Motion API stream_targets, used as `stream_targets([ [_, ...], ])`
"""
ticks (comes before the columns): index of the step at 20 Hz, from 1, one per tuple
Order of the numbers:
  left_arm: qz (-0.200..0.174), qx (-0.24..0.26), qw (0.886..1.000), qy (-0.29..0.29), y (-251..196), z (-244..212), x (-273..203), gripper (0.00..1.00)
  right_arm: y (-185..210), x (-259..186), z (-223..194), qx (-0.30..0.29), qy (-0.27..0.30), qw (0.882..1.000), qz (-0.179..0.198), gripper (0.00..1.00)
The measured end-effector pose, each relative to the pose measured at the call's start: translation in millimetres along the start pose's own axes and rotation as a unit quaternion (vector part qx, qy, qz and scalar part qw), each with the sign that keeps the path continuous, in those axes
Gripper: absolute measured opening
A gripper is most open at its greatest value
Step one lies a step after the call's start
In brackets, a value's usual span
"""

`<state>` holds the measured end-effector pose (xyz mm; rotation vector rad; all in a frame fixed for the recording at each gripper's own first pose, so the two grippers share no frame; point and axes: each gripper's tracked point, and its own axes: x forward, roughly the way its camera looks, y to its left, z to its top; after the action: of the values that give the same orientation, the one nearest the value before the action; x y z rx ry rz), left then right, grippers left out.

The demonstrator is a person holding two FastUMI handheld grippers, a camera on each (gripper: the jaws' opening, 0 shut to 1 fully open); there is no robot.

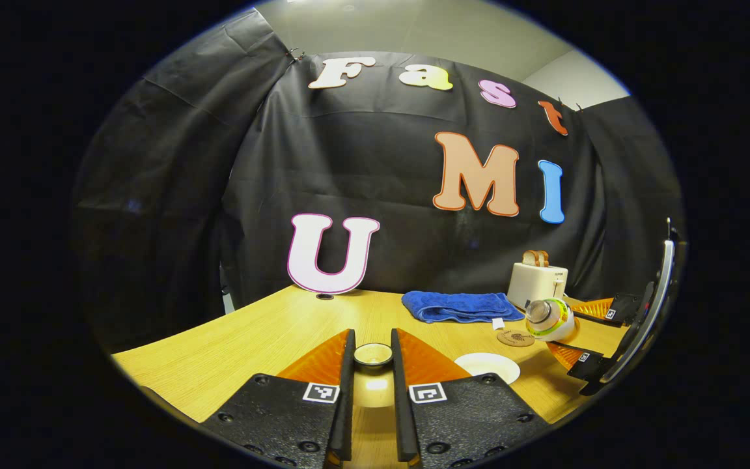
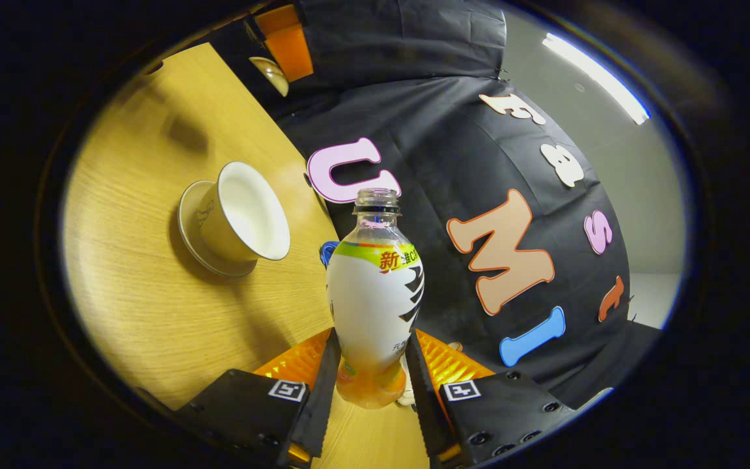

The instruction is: Open the teacup lid with one hand, grasp the water bottle and pour water into the teacup with the other hand; after pouring, place the water bottle on the coaster and then close the teacup lid.

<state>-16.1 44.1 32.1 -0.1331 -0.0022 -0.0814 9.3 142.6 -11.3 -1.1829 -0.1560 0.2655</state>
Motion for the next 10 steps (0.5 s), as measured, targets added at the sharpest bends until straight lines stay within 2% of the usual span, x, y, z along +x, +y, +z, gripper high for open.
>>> stream_targets([
  [10, -0.004, -0.006, 1.0, -0.004, 0.0, 7.1, -4.5, 0.24, -6.8, -2.7, 8.8, -0.119, -0.019, 0.993, 0.004, 0.61],
])
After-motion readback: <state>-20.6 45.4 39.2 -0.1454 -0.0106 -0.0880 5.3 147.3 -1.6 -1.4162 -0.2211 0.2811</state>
